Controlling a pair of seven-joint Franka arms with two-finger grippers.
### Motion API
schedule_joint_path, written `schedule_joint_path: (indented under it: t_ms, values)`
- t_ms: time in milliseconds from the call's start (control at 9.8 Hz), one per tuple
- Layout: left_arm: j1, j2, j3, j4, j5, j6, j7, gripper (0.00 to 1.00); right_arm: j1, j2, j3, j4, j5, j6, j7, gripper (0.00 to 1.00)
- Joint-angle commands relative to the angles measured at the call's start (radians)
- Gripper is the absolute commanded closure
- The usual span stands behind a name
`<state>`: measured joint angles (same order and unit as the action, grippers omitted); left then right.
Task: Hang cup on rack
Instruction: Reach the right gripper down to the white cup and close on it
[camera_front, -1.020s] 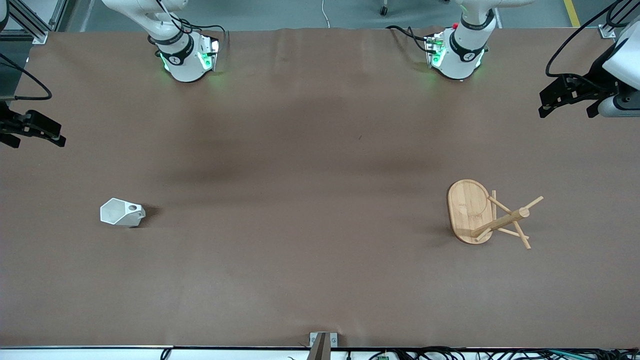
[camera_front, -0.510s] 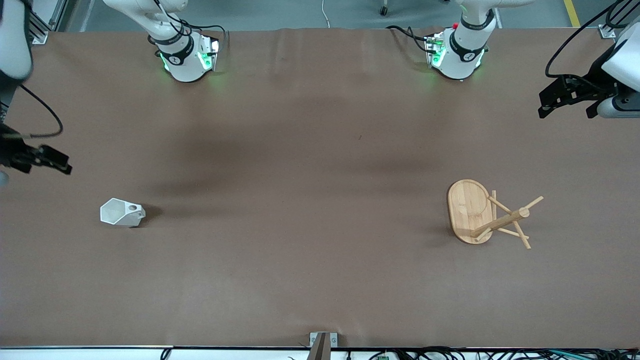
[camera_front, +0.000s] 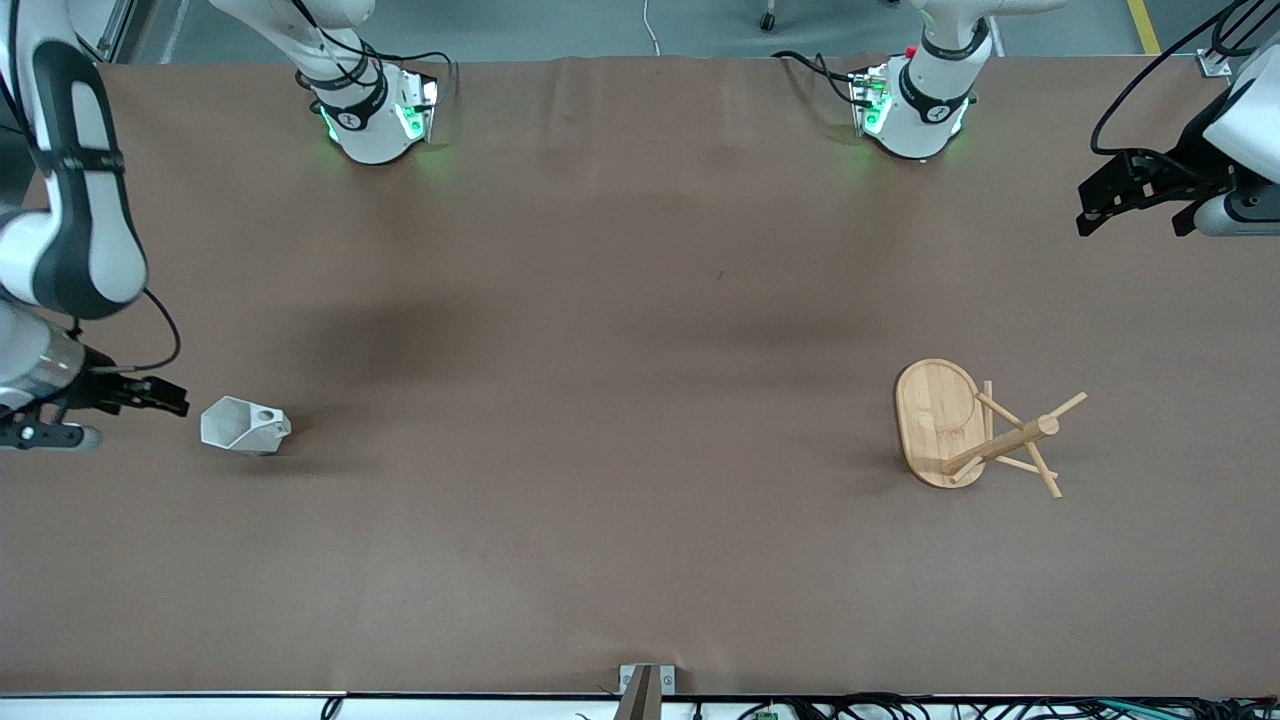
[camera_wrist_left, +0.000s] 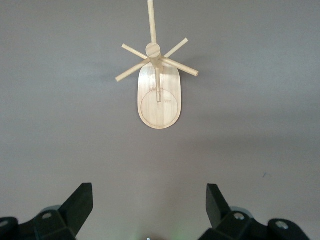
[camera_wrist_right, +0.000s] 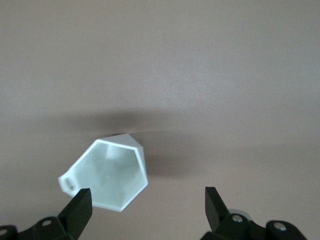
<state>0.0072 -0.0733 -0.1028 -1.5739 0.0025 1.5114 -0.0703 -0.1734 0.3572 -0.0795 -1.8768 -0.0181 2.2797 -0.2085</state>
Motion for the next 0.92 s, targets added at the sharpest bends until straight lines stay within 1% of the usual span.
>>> schedule_joint_path:
  t_ms: [0,102,204,306,408,510,612,816]
  values:
    - [0.005,0.023,-0.003,-0.001,-0.004,-0.017,0.018,0.0,-0.011,0.063,0.013,-0.015,-0.005,0.078,-0.009,0.03]
    - [0.005,0.023,-0.003,-0.001,-0.006,-0.019,0.017,0.0,-0.009,0.09,0.015,-0.015,0.001,0.09,-0.009,0.07]
    - [0.004,0.023,-0.003,-0.001,-0.006,-0.019,0.017,0.0,-0.009,0.103,0.017,-0.015,0.003,0.092,-0.009,0.13]
    - [0.002,0.023,-0.003,-0.001,-0.006,-0.019,0.017,0.0,-0.009,0.109,0.017,-0.015,0.003,0.092,-0.009,0.32]
    - [0.002,0.023,-0.003,-0.001,-0.006,-0.019,0.017,0.0,-0.009,0.112,0.018,-0.016,0.003,0.092,-0.009,0.75]
    - [0.002,0.023,-0.003,-0.001,-0.007,-0.019,0.017,0.0,-0.008,0.114,0.02,-0.018,0.003,0.09,-0.008,0.92]
    - [0.002,0.023,-0.003,-0.001,-0.007,-0.019,0.018,0.0,-0.008,0.114,0.02,-0.022,0.003,0.09,-0.008,0.98]
    - [0.004,0.023,-0.003,-0.001,-0.007,-0.019,0.018,0.0,-0.008,0.114,0.02,-0.024,0.004,0.09,-0.006,0.98]
